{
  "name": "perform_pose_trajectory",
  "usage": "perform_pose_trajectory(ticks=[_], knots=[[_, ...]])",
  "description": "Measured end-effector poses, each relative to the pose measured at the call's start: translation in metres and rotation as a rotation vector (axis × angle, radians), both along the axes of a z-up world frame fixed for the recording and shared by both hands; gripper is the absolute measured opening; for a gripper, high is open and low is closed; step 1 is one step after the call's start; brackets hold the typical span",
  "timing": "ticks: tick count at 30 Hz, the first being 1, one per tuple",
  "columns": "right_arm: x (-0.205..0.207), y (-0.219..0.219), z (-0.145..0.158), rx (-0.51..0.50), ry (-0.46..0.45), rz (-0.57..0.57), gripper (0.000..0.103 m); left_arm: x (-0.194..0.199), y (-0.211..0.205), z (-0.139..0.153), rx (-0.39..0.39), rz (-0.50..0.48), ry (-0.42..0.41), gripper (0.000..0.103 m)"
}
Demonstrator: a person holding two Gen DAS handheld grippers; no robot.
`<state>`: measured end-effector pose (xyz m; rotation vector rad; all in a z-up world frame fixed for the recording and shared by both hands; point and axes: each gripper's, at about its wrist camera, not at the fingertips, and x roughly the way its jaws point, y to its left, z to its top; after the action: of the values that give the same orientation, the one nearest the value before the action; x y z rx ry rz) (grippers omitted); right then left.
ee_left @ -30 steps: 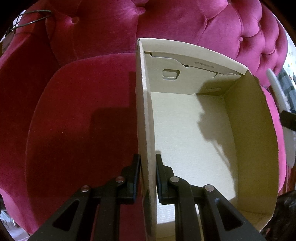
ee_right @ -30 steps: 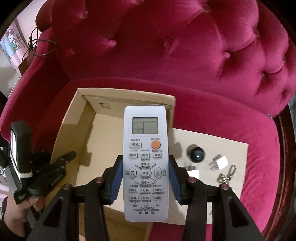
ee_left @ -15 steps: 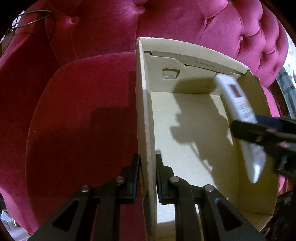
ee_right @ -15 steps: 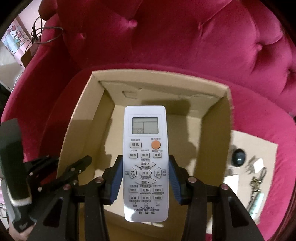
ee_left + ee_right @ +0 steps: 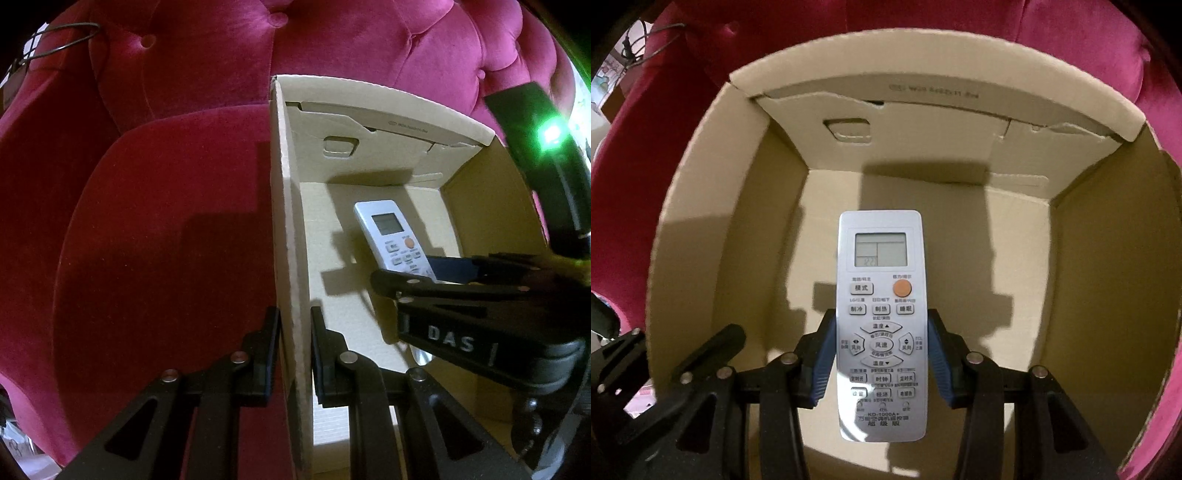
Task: Organize rigid objects
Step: 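Carry the remote into the box with the right gripper and release it, then move the open right gripper back to the light-blue bottle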
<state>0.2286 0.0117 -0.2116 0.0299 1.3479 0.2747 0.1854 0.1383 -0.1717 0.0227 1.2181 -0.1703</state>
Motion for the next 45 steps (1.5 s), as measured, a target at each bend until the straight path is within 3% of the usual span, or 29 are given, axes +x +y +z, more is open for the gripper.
perform_pose_trajectory(ticks=[14, 36, 45], knots=[[0.004, -0.002, -0.004, 0.004, 0.013, -0.018, 0.050, 0.000, 0.000, -0.003, 0.002, -0.003, -0.003, 0.017], [-0.027, -0.027, 0.077, -0.053, -0.132, -0.038, 0.052, -0.004, 0.003, -0.003, -0.002, 0.002, -0.015, 0.017], [-0.037, -0.072, 0.107, -0.076, -0.161, -0.089, 0.068, -0.005, 0.001, -0.002, 0.000, 0.008, -0.017, 0.017]])
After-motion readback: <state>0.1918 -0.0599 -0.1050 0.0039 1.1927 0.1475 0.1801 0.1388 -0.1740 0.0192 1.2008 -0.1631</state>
